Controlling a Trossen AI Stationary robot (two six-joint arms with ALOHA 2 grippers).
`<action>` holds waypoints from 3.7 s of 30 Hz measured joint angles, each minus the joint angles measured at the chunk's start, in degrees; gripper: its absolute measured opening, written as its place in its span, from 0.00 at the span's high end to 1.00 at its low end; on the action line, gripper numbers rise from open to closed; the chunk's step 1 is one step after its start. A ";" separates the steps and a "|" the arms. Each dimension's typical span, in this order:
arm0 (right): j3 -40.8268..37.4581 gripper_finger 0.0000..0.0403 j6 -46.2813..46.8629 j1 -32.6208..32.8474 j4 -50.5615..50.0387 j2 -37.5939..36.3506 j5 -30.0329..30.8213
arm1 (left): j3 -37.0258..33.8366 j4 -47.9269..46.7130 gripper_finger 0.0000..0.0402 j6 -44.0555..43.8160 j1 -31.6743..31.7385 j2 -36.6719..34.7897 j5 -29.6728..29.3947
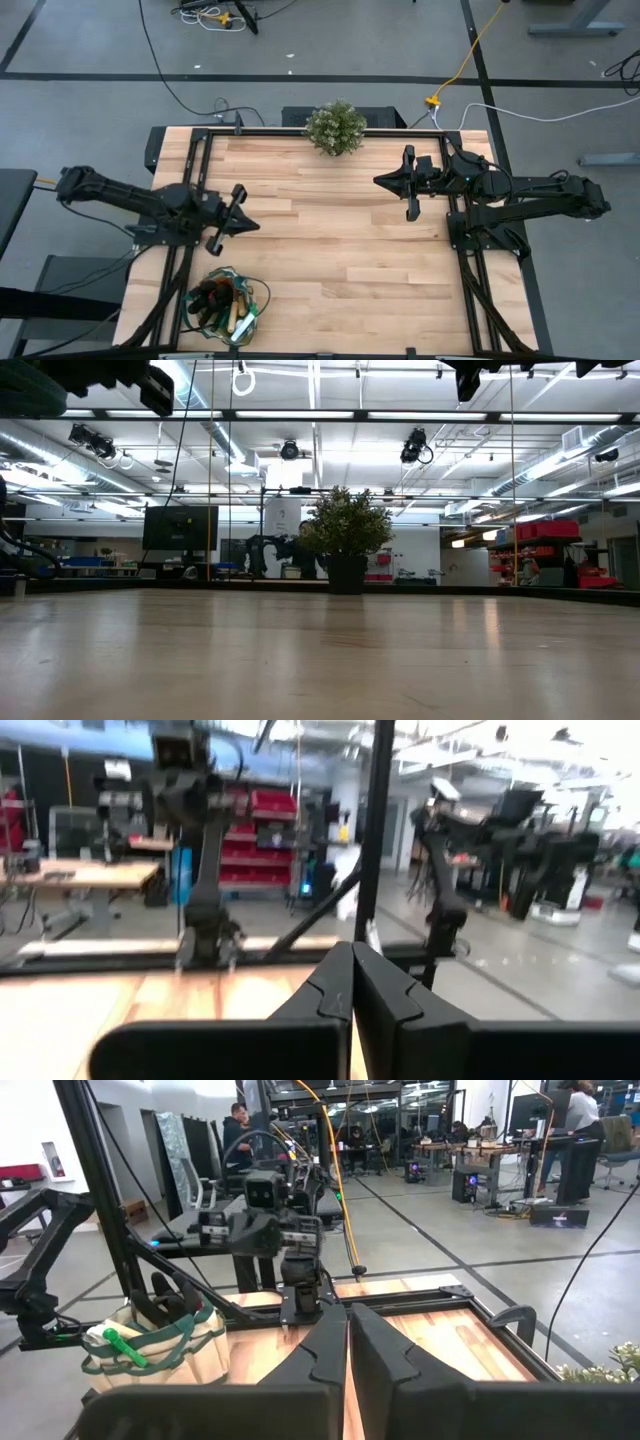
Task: Pick & Place Garden tools in Gardening bag
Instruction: Return to Home Position
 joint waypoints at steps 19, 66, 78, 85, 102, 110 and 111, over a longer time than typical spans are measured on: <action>0.00 0.95 -0.02 -0.01 0.00 0.00 0.00 | 0.00 -9.04 0.99 3.78 17.97 0.00 15.37; 0.00 0.95 -0.01 0.00 0.00 0.02 0.00 | -2.37 -20.01 0.99 9.64 8.53 -11.08 5.34; 0.02 0.95 -0.02 -0.02 0.02 0.02 -0.02 | -10.58 -11.69 0.99 6.45 9.42 -14.76 2.43; 0.00 0.95 -0.01 -0.01 0.00 0.02 0.00 | -10.56 -15.43 0.99 6.90 9.42 -17.87 2.43; 0.00 0.95 0.00 0.00 0.00 0.02 0.00 | -14.08 -15.48 0.99 6.29 9.33 -22.64 1.93; 0.00 0.95 -0.02 -0.01 0.00 0.02 0.00 | -14.08 -25.36 0.99 6.44 9.35 -29.87 1.96; 0.02 0.95 -0.02 -0.02 0.02 0.02 0.00 | -14.10 -26.25 0.99 6.44 9.35 -30.87 2.00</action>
